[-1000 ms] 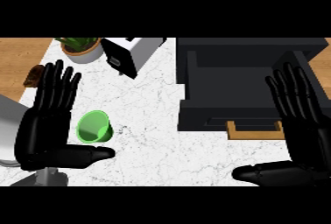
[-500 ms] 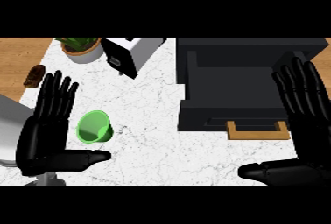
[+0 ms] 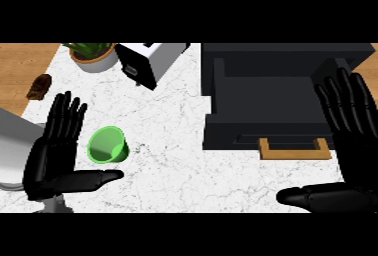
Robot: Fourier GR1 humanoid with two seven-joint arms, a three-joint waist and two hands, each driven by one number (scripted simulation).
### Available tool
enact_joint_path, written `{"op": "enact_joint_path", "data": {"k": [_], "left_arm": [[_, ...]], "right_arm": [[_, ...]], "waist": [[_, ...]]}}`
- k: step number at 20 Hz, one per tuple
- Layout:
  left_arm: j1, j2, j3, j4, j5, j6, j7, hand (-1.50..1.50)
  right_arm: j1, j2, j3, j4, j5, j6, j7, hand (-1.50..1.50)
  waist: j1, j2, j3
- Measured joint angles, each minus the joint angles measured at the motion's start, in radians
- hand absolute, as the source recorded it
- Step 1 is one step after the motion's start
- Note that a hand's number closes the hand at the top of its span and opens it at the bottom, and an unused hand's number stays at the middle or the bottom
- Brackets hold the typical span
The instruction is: Pick up the cup, place it into the drawer and close the drawer
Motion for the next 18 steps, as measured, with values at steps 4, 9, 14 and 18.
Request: {"op": "enact_joint_path", "data": {"k": [4, 9, 14, 18], "left_arm": [[0.001, 0.01, 0.033, 0.094, -0.008, -0.007, -0.068, -1.5], [0.01, 0.016, 0.058, 0.189, -0.014, -0.019, -0.141, -1.5], [-0.007, 0.034, 0.083, 0.321, -0.008, -0.056, -0.228, -1.5], [-0.029, 0.05, 0.102, 0.429, -0.011, -0.078, -0.29, -1.5]], "right_arm": [[-0.024, -0.01, -0.021, 0.013, -0.014, 0.006, 0.006, -1.5], [-0.017, -0.007, -0.017, -0.001, -0.015, 0.008, 0.019, -1.5], [-0.01, 0.008, 0.001, 0.006, -0.001, 0.006, 0.009, -1.5], [-0.004, -0.01, -0.027, -0.016, -0.029, 0.023, 0.029, -1.5]], "waist": [[0.0, 0.0, 0.0], [0.0, 0.0, 0.0], [0.0, 0.0, 0.0], [-0.001, 0.0, 0.0]]}}
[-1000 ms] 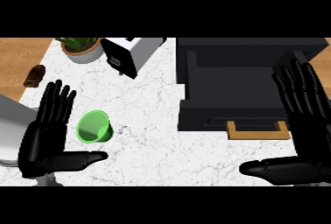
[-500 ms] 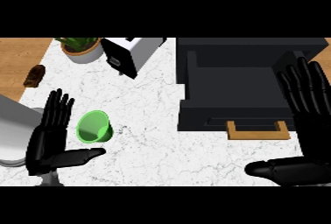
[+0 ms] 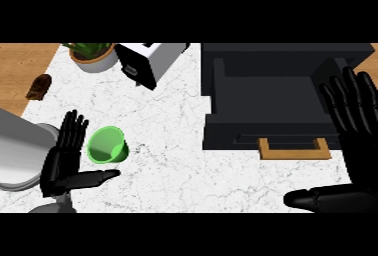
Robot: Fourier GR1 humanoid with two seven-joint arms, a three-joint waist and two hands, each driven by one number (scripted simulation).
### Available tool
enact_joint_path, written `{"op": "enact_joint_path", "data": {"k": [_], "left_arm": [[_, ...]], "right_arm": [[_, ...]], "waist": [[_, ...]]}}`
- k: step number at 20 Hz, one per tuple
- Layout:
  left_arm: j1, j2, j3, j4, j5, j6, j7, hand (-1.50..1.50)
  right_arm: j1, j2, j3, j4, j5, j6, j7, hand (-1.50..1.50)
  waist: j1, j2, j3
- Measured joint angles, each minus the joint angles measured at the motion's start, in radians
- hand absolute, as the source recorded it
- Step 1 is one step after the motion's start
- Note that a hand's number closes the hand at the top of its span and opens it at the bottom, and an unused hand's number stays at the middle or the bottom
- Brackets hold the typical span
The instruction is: Pick up the cup, place it into the drawer and close the drawer
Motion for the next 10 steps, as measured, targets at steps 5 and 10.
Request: {"op": "enact_joint_path", "data": {"k": [5, 10], "left_arm": [[-0.051, 0.006, 0.016, 0.139, -0.007, -0.001, -0.077, -1.5], [-0.089, 0.016, 0.039, 0.261, -0.002, -0.014, -0.17, -1.5]], "right_arm": [[0.0, 0.009, 0.009, 0.009, 0.01, 0.002, -0.012, -1.5], [-0.013, 0.013, 0.02, -0.009, 0.015, -0.007, 0.02, -1.5]], "waist": [[0.0, 0.0, 0.001], [0.0, -0.002, 0.002]]}}
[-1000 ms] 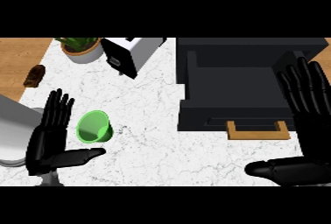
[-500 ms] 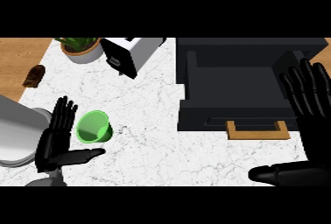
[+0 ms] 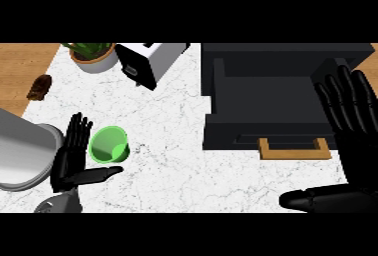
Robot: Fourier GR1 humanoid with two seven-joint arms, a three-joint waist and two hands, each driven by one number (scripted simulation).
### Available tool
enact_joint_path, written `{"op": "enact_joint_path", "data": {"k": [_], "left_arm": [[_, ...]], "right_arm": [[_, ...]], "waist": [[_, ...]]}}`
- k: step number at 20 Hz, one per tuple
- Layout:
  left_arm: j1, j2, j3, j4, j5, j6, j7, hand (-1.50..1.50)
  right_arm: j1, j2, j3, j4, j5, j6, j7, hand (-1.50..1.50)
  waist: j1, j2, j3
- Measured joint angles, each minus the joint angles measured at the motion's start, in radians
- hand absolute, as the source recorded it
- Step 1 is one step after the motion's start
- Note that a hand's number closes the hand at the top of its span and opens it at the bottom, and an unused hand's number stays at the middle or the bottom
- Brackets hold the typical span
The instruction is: Pick up the cup, place it into the drawer and close the drawer
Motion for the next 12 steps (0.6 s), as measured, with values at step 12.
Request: {"op": "enact_joint_path", "data": {"k": [12], "left_arm": [[-0.062, 0.02, 0.017, 0.255, -0.009, -0.003, -0.173, -1.5]], "right_arm": [[-0.008, 0.003, 0.006, -0.011, 0.003, 0.003, 0.02, -1.5]], "waist": [[-0.001, 0.002, -0.002]]}}
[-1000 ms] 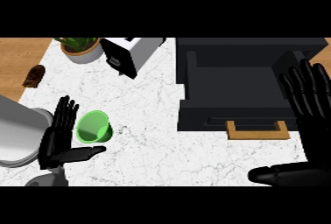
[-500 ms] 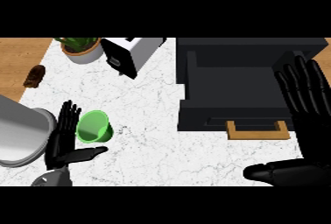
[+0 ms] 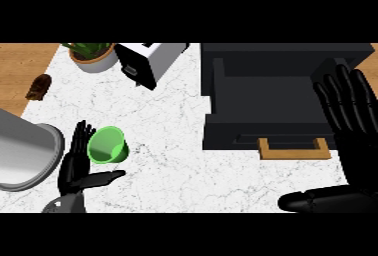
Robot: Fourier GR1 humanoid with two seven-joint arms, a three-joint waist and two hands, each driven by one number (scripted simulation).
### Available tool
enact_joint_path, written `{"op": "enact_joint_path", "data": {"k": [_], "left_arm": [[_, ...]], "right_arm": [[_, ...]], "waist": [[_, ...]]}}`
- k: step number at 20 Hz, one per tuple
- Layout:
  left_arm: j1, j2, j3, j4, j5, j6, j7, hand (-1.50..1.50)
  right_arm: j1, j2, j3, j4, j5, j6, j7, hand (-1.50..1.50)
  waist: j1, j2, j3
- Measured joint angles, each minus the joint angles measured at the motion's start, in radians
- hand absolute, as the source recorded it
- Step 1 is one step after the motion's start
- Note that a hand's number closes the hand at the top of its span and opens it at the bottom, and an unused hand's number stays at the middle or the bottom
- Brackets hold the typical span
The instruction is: Pick up the cup, place it into the drawer and close the drawer
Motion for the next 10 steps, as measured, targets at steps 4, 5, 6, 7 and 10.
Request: {"op": "enact_joint_path", "data": {"k": [4, 5, 6, 7, 10], "left_arm": [[-0.052, 0.031, 0.012, 0.122, -0.001, -0.027, -0.055, -1.5], [-0.061, 0.029, 0.012, 0.135, -0.002, -0.026, -0.062, -1.5], [-0.056, 0.024, 0.006, 0.13, -0.002, -0.025, -0.064, -1.5], [-0.063, 0.028, 0.007, 0.152, -0.001, -0.033, -0.081, -1.5], [-0.116, 0.04, 0.016, 0.243, -0.002, -0.051, -0.13, -1.5]], "right_arm": [[0.032, 0.001, -0.004, -0.02, -0.007, 0.012, -0.011, -1.5], [0.018, 0.014, 0.018, -0.011, 0.015, -0.003, -0.009, -1.5], [0.012, 0.01, 0.006, -0.006, 0.002, 0.002, -0.01, -1.5], [0.01, 0.014, 0.013, -0.025, 0.005, -0.007, 0.008, -1.5], [0.017, 0.009, 0.002, -0.015, -0.003, 0.003, -0.007, -1.5]], "waist": [[-0.002, 0.0, 0.0], [-0.001, 0.0, 0.0], [0.0, 0.0, 0.0], [-0.001, 0.0, 0.0], [-0.002, 0.001, 0.0]]}}
